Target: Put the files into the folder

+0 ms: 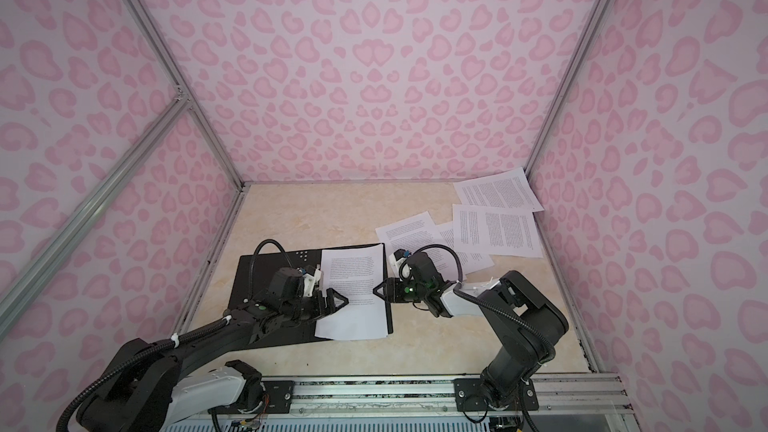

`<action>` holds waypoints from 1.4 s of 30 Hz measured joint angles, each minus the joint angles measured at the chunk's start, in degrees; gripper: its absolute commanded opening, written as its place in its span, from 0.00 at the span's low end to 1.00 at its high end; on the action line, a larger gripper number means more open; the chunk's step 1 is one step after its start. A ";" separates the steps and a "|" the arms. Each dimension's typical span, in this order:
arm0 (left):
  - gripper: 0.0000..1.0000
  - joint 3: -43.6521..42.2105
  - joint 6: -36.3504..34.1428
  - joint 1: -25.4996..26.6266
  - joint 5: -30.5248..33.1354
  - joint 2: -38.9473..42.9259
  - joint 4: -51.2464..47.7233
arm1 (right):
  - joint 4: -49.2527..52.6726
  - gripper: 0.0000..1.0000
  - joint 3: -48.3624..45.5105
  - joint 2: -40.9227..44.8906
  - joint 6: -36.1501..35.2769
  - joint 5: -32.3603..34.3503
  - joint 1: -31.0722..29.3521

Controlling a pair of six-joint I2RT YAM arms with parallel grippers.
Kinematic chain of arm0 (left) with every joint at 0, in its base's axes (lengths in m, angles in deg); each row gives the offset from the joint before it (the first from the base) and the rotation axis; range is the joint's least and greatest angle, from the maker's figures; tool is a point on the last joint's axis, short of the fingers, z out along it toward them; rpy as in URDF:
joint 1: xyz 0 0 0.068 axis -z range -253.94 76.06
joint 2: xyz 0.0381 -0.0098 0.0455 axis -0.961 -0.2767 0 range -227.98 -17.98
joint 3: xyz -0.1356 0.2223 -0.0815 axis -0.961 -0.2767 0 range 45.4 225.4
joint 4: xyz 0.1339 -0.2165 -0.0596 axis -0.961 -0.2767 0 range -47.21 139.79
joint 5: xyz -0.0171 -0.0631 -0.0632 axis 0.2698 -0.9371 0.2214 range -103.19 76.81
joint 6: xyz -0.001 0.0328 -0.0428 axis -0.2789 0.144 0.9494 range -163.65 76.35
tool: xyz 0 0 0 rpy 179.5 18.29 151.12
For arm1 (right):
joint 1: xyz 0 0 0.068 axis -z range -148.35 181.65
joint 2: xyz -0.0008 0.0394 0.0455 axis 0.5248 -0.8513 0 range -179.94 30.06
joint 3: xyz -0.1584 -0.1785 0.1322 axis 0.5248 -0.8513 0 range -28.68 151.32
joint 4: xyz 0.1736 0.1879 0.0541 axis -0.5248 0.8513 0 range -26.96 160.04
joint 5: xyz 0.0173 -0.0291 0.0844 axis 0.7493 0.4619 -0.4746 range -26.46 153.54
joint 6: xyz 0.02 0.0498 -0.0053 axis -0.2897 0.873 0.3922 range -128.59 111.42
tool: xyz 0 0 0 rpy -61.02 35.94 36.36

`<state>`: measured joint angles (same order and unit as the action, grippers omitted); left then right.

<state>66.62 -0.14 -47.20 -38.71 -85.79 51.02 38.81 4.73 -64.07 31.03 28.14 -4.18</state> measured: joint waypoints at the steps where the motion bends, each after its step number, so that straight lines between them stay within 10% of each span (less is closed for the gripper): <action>1: 0.97 0.00 0.00 0.00 0.00 -0.02 0.00 | -0.04 0.41 0.00 -0.46 0.02 -0.07 0.15; 15: 0.97 -0.09 0.04 0.07 -0.22 -1.31 2.29 | -6.10 0.33 -1.01 -3.08 3.23 -4.24 0.31; 29: 0.97 -0.09 0.02 0.11 0.17 -0.46 1.31 | -2.78 0.01 -0.20 -3.41 2.27 -2.08 1.38; 42: 0.98 3.13 -2.84 0.07 10.64 12.87 -12.52 | 2.56 0.00 1.31 -1.95 -1.18 -1.92 4.39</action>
<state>69.74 -2.98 -47.13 -28.07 -72.92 38.50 41.37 6.04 -66.02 29.85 26.22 0.21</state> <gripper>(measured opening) 0.981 0.049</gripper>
